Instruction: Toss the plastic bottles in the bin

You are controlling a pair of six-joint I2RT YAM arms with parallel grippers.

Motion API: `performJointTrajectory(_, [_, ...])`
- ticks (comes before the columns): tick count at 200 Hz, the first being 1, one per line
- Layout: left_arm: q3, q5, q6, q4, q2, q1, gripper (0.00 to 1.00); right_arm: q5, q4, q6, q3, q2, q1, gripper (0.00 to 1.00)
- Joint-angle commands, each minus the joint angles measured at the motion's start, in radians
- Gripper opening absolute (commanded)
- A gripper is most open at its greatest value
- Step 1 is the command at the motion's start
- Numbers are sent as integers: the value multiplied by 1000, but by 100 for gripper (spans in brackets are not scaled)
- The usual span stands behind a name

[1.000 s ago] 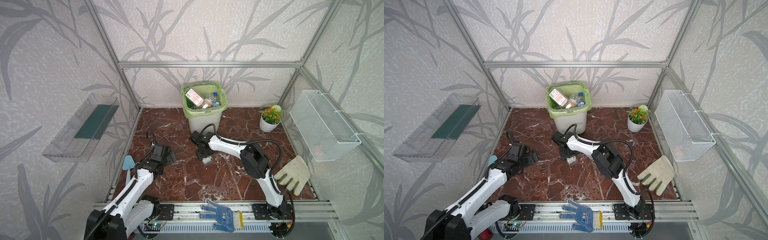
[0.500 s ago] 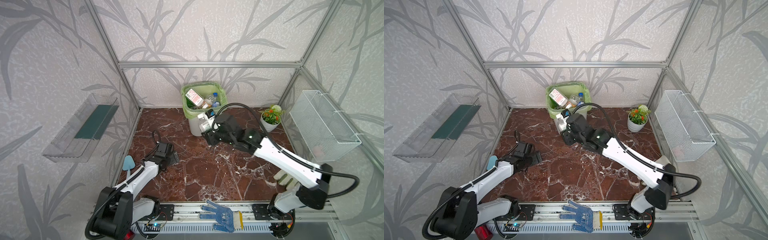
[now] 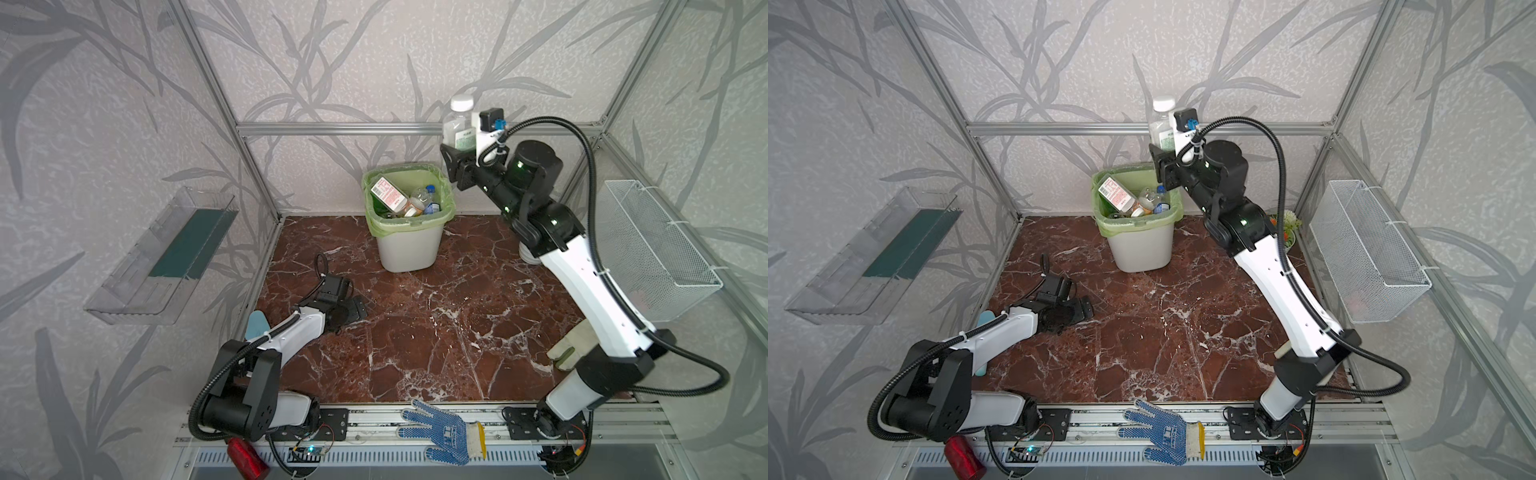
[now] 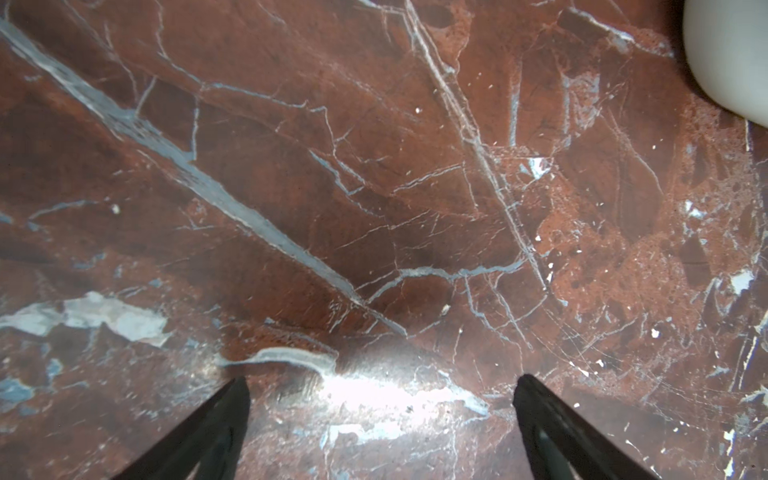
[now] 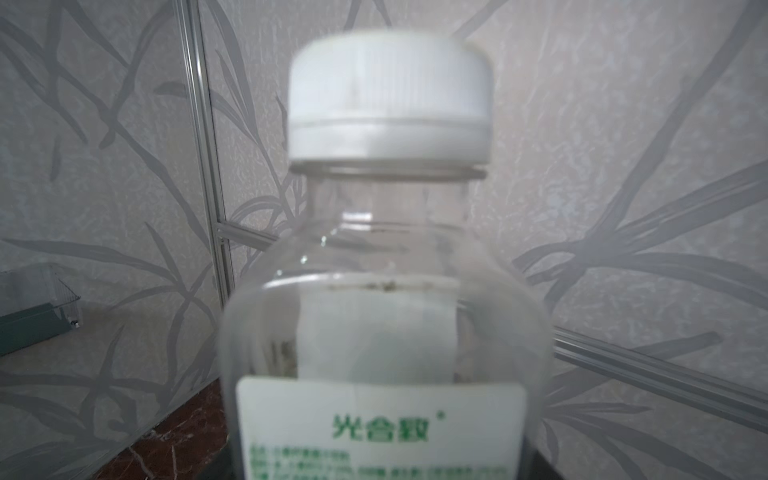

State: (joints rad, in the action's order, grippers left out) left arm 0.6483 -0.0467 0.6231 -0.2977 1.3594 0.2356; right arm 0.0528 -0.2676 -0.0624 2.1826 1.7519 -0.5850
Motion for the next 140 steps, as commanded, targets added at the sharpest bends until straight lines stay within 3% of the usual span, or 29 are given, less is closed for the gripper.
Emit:
performJointTrajectory(1, [13, 16, 1, 0, -12, -1, 99, -84, -311, 36, 206, 257, -7, 51])
performJointTrajectory(15, [10, 24, -2, -10, -24, -2, 99, -31, -472, 30, 390, 411, 0, 56])
performJointTrajectory(34, [3, 32, -9, -24, -41, -2, 99, 48, -658, 41, 717, 563, 18, 79])
performJointTrajectory(43, [1, 36, -14, -29, -49, -2, 99, 61, -681, 54, 779, 571, 27, 86])
performJointTrajectory(53, [1, 41, -17, -39, -57, -2, 99, 79, -656, 68, 757, 529, 34, 95])
performJointTrajectory(80, [-8, 48, -17, -50, -78, -2, 99, 141, -506, 53, 581, 333, 22, 99])
performJointTrajectory(113, [-19, 49, -8, -44, -91, -2, 99, 117, -270, 56, 252, 92, 21, 100])
performJointTrajectory(140, [-16, 45, -10, -45, -88, -1, 99, 148, -251, 42, 135, 13, 32, 100])
